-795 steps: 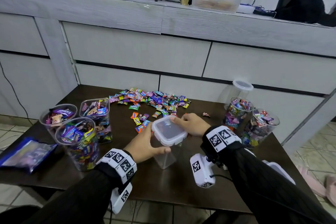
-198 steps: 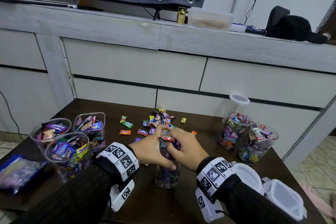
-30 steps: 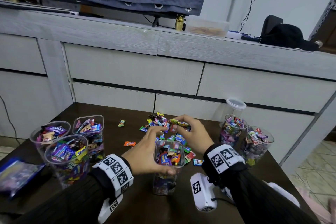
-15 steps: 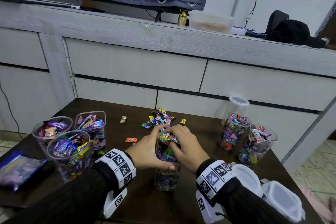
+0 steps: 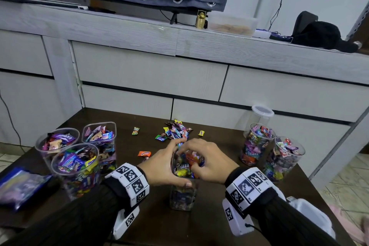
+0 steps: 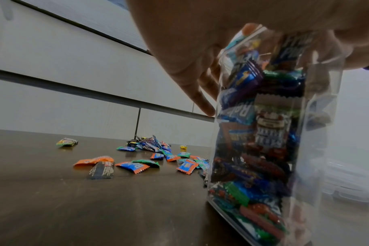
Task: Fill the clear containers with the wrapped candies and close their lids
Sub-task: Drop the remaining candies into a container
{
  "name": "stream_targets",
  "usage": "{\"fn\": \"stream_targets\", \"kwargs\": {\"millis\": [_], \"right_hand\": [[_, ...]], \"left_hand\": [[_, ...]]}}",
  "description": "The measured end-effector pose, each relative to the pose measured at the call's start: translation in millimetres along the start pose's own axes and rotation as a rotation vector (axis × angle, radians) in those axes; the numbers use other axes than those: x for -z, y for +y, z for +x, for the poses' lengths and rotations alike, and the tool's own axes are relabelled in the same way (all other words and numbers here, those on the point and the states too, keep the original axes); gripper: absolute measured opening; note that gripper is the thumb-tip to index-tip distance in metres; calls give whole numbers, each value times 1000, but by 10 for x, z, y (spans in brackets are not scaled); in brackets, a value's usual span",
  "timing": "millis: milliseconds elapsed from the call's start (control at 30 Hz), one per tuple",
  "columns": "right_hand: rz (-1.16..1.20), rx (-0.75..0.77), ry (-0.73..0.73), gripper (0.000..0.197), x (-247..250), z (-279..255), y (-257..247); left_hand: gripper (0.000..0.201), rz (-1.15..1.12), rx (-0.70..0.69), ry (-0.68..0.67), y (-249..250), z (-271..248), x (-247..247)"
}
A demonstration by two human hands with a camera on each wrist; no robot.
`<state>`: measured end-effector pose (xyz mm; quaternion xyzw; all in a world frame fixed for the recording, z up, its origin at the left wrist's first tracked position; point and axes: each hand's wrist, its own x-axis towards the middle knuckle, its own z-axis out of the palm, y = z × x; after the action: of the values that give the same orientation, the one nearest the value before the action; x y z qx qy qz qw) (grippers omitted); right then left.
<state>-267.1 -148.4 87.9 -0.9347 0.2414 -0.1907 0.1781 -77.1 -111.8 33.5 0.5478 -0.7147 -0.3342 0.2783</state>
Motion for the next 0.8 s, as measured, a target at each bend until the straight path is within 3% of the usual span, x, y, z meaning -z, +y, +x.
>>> {"fn": "stream_targets", "kwargs": {"millis": [200,367,600,700,800], "right_hand": [[52,-64,47,29,67,43,-16],[-81,-25,-75,39,-75,133,-79],[-222,-112,-193,22,9,216,-40],[34,-138,-126,14,101,168,38],[291,-235,118,14,155,102,194]], "left_hand": [[116,16,-3,12,1,-5,-16],[117,29,10,27,-6,-12,-25],[109,-36,-7,24,1,-18,-35],[110,-58,-24,30,-30,-5,-60],[103,-60,-11,33,-67,8,-82]]}}
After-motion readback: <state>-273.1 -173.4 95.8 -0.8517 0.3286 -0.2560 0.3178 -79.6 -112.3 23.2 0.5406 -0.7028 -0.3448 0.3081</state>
